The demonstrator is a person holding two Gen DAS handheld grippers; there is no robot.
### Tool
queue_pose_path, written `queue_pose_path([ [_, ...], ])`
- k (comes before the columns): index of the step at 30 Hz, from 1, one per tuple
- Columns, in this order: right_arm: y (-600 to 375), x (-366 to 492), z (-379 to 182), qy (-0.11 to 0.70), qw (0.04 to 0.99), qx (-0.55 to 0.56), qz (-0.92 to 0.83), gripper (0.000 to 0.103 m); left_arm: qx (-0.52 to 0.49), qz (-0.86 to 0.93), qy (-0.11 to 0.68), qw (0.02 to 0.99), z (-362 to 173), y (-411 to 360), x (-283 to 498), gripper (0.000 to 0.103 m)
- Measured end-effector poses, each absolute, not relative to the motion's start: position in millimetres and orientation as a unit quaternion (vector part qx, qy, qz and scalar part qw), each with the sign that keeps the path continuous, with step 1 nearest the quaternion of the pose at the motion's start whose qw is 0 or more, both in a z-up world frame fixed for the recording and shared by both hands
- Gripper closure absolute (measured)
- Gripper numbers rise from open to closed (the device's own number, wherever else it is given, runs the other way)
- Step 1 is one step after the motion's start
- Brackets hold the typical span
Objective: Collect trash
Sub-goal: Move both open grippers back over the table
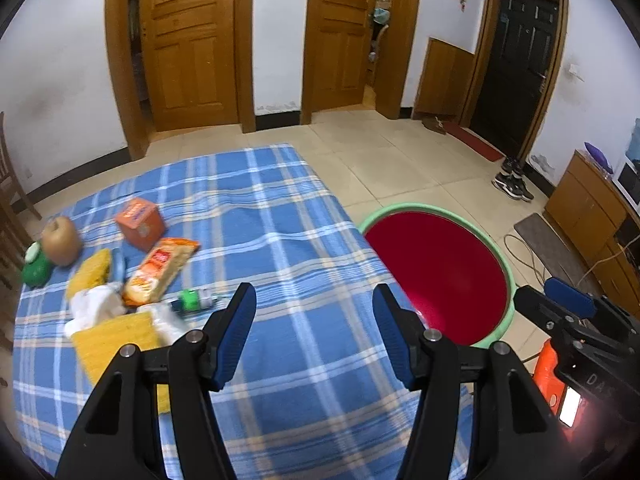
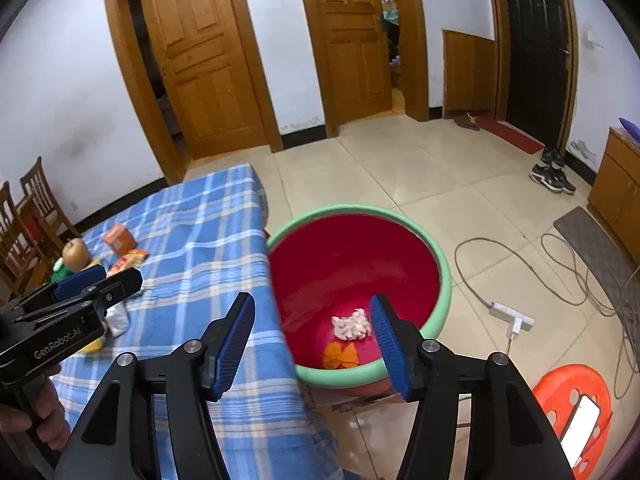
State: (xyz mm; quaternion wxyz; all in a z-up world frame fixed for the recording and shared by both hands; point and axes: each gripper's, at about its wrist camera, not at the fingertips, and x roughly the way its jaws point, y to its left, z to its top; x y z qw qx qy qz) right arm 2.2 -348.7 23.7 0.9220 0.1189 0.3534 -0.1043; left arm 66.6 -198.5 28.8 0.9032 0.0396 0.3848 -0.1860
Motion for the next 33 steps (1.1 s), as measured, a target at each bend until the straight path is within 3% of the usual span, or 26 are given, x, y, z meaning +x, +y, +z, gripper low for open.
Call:
queue_pose_path([
  [15, -294.6, 1.9, 38.4, 0.35, 0.927, 0.123, -0.056, 0.041, 0.008, -0.115, 0.378, 0.919, 36.1, -112.0, 49.6, 0.041],
  [33, -260.5, 26.1, 5.0, 0.389, 0.912, 0.128, -0.016, 0.041, -0.028, -0.054, 0.427, 0.902, -8.8, -46.8, 62.2, 0.039],
])
